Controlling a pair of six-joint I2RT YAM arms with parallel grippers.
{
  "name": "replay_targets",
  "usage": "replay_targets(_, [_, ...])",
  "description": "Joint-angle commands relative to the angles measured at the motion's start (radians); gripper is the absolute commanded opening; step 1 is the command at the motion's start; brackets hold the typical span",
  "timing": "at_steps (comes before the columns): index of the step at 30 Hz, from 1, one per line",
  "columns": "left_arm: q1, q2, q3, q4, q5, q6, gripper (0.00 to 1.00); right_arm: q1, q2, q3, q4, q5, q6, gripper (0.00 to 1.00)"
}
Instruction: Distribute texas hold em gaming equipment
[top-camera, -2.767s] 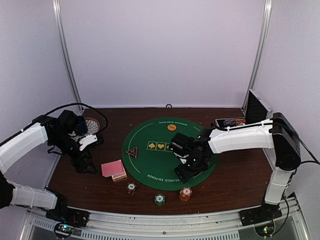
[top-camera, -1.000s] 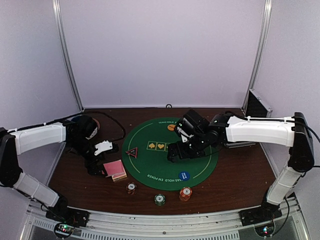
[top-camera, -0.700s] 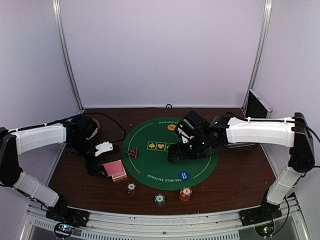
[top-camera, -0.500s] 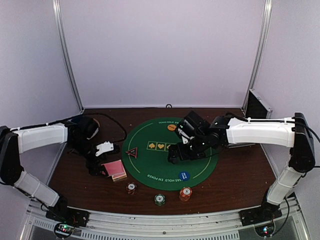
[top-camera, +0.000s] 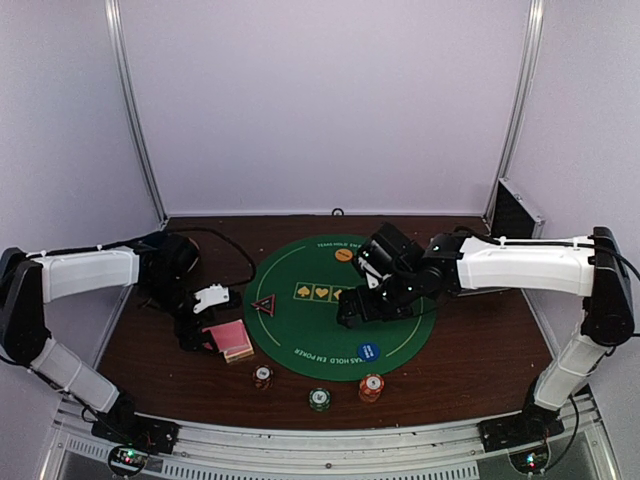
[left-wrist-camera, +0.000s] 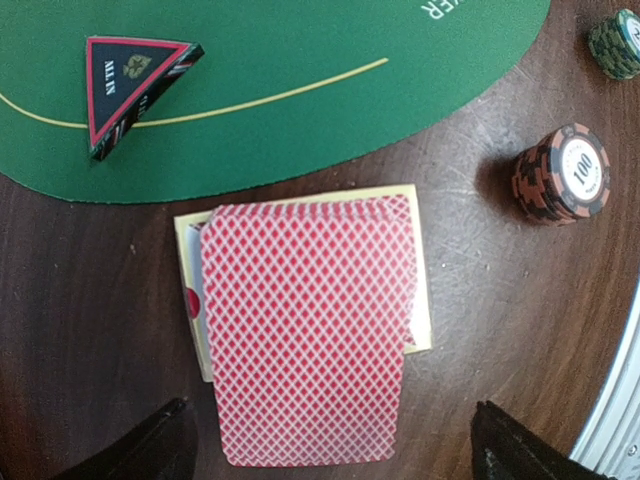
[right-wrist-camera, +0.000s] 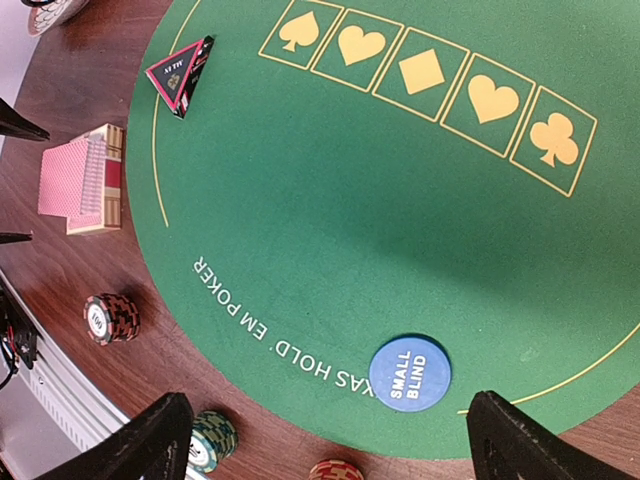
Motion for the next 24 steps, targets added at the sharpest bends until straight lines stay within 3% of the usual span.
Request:
replay_targets(1, [-0.005,0.016,-0.012,0.026,0.003,0.018,0.98,0.008,-0.033,-0.011,0.011,0.005,0.008,1.0])
replay_targets(24, [-0.005,0.071,-0.018,0.065,-0.026,0.013,0.98,0.011,-0.036,-0.027,0.017,0.004,0.018,1.0])
